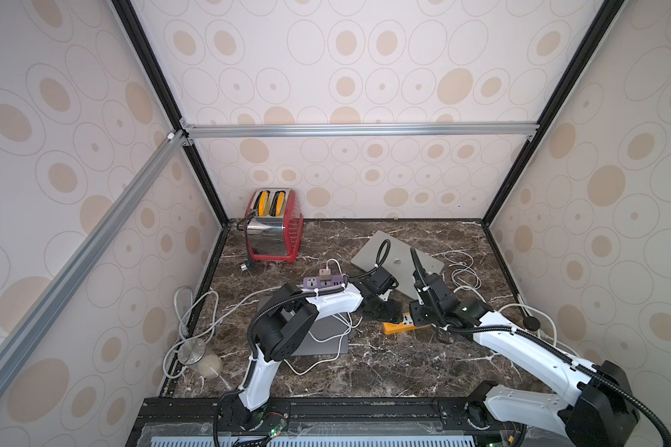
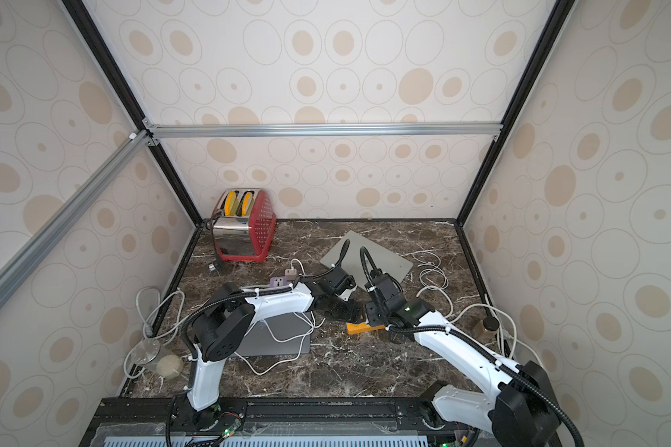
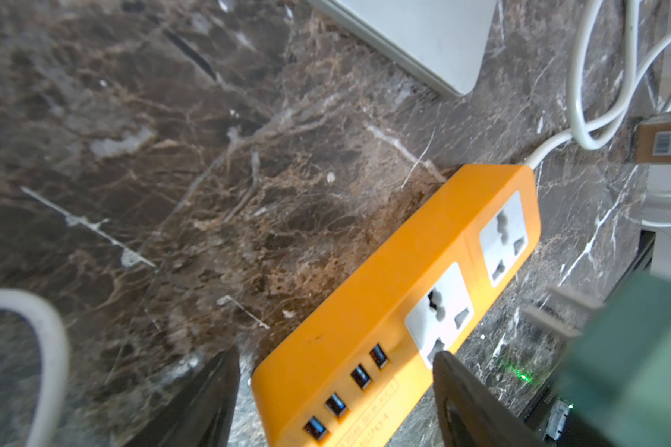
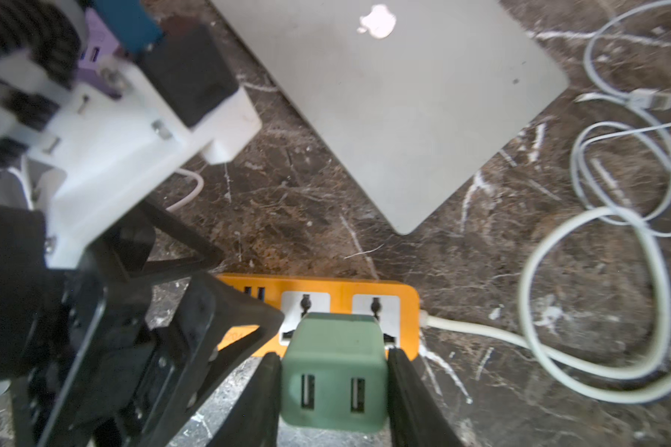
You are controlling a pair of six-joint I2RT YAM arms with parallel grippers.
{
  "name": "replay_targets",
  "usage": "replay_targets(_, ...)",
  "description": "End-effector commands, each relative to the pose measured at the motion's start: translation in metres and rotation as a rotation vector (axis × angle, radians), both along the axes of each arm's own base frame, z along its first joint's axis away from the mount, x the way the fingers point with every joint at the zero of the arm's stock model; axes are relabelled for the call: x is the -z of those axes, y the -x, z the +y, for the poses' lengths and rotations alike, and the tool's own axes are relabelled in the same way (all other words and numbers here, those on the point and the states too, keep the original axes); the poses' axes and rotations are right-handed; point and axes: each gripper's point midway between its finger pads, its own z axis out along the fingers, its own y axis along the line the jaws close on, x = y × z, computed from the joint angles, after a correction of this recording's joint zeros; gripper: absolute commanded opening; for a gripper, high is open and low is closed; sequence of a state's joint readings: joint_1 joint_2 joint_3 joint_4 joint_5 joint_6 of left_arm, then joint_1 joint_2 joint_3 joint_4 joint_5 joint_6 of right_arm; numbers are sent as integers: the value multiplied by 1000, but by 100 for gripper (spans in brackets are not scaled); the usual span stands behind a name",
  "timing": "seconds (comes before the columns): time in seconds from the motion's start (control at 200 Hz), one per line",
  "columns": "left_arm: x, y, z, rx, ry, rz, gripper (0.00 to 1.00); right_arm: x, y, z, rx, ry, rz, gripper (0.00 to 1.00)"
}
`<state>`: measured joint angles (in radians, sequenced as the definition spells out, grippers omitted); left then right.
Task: Unplug the laptop charger
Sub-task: Remove the plug from the socket, then place the plug at the center of the board.
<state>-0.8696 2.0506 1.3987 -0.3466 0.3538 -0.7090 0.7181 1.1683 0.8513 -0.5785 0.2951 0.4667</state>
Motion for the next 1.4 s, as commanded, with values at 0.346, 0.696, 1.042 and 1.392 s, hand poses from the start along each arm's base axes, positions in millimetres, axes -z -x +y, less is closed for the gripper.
replay_targets(0.346,-9,3,32,55,-142,-50,83,10,-38,-62,154,119,211,9)
replay_targets(0.696,-21,-2,51,28,-142,-81,85,43,-50,-95,246,-85,397,9)
replay_targets(1.042,-10,-1,54,28,-134,-67,85,34,-66,-161,391,-74,401,9)
replay_targets(1.392,-26,-10,49,51,-94,-115,86,74,-77,-177,408,-128,516,10)
